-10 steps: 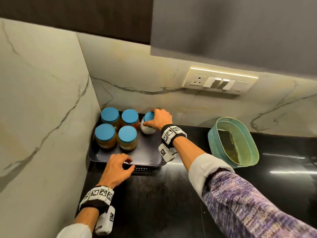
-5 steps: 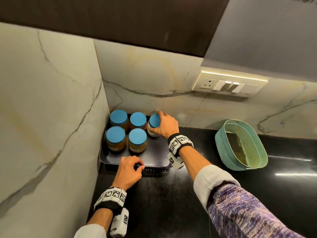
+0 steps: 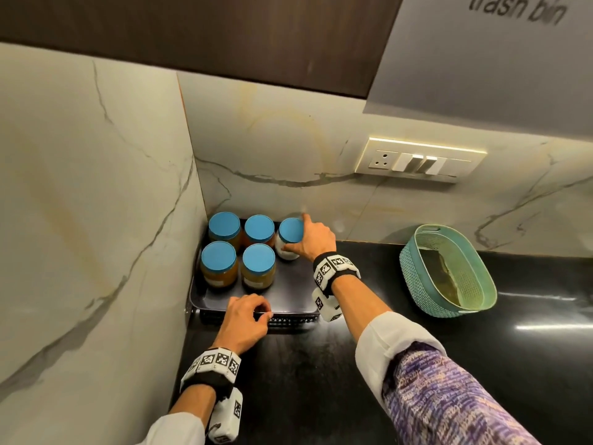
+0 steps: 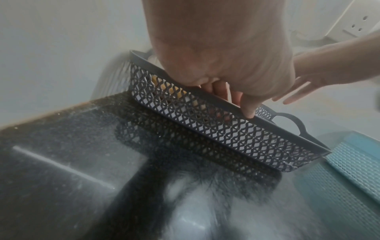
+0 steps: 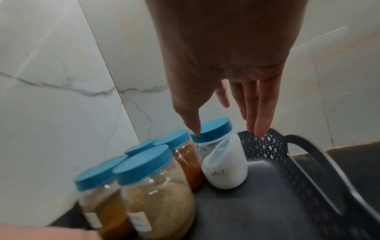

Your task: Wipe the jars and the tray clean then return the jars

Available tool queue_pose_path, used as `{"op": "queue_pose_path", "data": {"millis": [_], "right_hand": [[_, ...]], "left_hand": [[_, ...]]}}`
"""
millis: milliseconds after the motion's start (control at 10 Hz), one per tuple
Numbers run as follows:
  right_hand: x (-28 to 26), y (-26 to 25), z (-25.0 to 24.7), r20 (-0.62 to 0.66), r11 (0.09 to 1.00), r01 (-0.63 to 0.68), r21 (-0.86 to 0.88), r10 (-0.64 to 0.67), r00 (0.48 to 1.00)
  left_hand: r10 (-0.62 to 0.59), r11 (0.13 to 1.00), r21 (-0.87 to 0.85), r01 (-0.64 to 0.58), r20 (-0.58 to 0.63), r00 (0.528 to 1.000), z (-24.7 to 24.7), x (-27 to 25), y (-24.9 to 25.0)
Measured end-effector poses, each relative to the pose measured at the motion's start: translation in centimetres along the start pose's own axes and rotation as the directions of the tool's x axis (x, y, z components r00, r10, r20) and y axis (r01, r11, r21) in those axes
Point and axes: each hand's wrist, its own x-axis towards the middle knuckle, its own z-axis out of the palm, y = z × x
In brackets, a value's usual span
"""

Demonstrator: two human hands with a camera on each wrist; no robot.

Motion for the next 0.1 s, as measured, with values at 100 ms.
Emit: {"op": "queue_pose_path", "data": {"millis": [100], "right_hand": [[-2.15,1.64,0.72,-0.106,0.996,0.009,0.087,0.000,0.994]], "left_hand": [[0.011,1.000,-0.016,-0.010,0.023,1.000,-0.39,0.49,-0.07]]}}
